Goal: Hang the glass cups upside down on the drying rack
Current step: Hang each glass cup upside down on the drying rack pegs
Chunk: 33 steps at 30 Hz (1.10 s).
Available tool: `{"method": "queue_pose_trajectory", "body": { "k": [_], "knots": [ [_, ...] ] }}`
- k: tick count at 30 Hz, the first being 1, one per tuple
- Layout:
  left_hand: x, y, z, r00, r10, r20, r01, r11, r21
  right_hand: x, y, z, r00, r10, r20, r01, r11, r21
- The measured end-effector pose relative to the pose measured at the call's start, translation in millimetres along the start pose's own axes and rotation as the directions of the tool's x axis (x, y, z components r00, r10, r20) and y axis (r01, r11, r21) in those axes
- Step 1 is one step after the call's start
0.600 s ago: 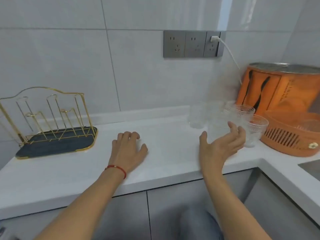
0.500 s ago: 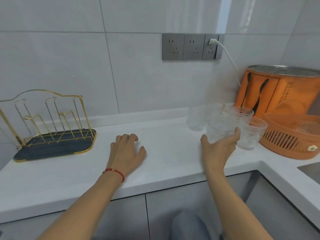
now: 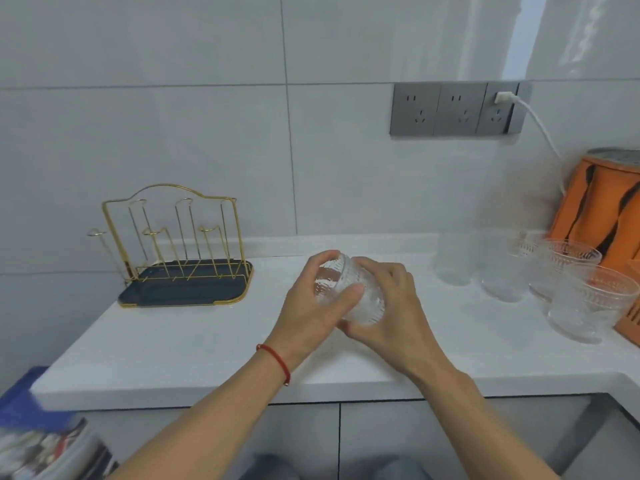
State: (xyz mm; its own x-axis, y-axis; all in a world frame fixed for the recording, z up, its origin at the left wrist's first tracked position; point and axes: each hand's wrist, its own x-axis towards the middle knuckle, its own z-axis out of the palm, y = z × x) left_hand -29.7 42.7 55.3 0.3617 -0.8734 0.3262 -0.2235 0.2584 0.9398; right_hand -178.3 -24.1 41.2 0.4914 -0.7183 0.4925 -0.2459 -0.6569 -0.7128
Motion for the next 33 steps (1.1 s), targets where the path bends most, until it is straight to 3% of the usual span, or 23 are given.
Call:
{"method": "queue_pose_trajectory", "body": {
  "k": [2,3,5,7,8,10,11,13,14,15,16,20,26,33],
  "knots": [
    [-1,6,-18,0.99,-0.042,-0.137,0.029,0.995,-0.097,9,-8,9,0.987,0.103,0.127,-0.128,0.97,0.207],
    [-1,6,-31,0.985,-0.071,-0.159,0.045,0.986,-0.161,14,-12,14,0.956,0.186,0.229,-0.262,0.891,0.371],
    [-2,3,-58,0.987,-0.1,-0.125,0.068,0.969,-0.237,26,-18,26,0.855,0.25,0.454,-0.493,0.664,0.563],
    [-3,-2,-85,0.992,-0.108,-0.065,0.089,0.966,-0.242,41,-24,40,0.834,0.233,0.5,-0.525,0.612,0.591],
    [-2,-7,-99,0.992,-0.104,-0.076,0.089,0.98,-0.176,49,-28,46,0.848,0.236,0.475,-0.507,0.625,0.594],
    [0,-17,-134,0.979,-0.048,-0.199,0.08,0.984,0.159,69,-40,52,0.895,0.255,0.367,-0.427,0.731,0.533],
    [1,-26,-155,0.959,0.012,-0.282,0.105,0.912,0.396,81,-48,52,0.918,0.257,0.3,-0.379,0.792,0.48],
    [-1,-46,-195,0.926,0.123,-0.356,0.241,0.534,0.81,108,-65,51,0.957,0.216,0.194,-0.282,0.848,0.448],
    [-3,-56,-210,0.921,0.142,-0.362,0.292,0.363,0.885,123,-76,52,0.972,0.176,0.154,-0.229,0.859,0.458],
    [-5,-65,-220,0.92,0.14,-0.365,0.32,0.267,0.909,139,-88,55,0.985,0.13,0.113,-0.169,0.867,0.47],
    [-6,-72,-226,0.919,0.119,-0.375,0.34,0.238,0.91,156,-101,60,0.994,0.087,0.067,-0.109,0.872,0.476],
    [-2,-84,-227,0.902,0.091,-0.421,0.386,0.263,0.884,226,-150,96,0.998,-0.07,-0.004,0.065,0.912,0.405],
    [0,-87,-226,0.888,0.026,-0.46,0.431,0.307,0.849,301,-203,168,0.945,-0.233,0.231,0.184,0.959,0.215],
    [2,-87,-227,0.886,0.002,-0.463,0.445,0.275,0.852,343,-205,244,0.755,-0.271,0.598,0.401,0.911,-0.094]
  ]
}}
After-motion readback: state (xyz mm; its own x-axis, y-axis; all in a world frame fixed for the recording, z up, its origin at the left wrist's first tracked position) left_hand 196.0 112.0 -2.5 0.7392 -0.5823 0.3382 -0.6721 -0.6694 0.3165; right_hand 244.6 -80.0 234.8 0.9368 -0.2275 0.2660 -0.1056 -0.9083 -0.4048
